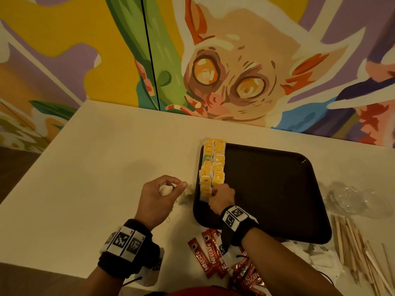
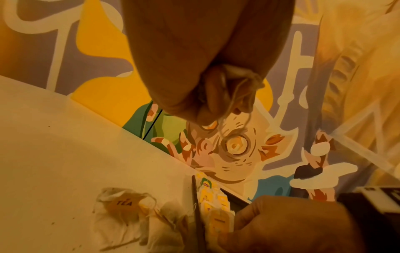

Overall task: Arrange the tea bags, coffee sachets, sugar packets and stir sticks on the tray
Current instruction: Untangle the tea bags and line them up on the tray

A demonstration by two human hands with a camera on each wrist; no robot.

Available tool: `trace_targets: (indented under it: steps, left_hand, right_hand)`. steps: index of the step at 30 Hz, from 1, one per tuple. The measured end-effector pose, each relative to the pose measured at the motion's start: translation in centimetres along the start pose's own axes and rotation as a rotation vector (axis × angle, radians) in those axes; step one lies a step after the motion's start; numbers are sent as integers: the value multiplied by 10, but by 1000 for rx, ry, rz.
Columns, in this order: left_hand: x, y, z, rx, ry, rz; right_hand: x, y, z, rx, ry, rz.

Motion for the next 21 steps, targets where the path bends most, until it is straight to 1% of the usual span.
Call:
trace_targets:
  steps: [3, 4, 7, 9, 11, 14, 15, 18, 19, 21]
  left_hand:
    - [1, 1, 1, 3, 3, -8]
    - [3, 2, 3, 1, -18, -33]
    - [17, 4, 10, -24, -169, -213]
    - [21, 4, 16, -17, -272, -318]
    - [22, 3, 23, -4, -342, -381]
    - [23, 2, 30, -3, -388, -455]
    - [23, 2, 32, -2, -401, -475]
    - [23, 3, 37, 5, -447, -510]
    - [23, 3, 39, 15, -467, -512]
    - [22, 4, 42, 41, -501, -502]
  right_hand:
    - [-3, 2, 2, -16, 60, -28]
    - [-3, 3, 3, -21, 80, -56]
    - [-1, -1, -3, -36, 110, -119]
    - [-1, -5, -7, -42, 96, -147]
    - [-2, -10, -13, -61, 115, -157]
    - [13, -33, -28, -61, 270, -197]
    - [22, -46, -33, -25, 350, -225]
    - [56, -88, -42, 180, 580, -298]
    - [63, -98, -42, 227, 599, -323]
    - [72, -109, -38, 257, 576, -378]
Point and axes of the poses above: each hand's wrist, its own y-axis towards the middle knuckle, its own z-axis out of the palm, x = y × z, the point moved 6 cm from there along y, towards the middle knuckle
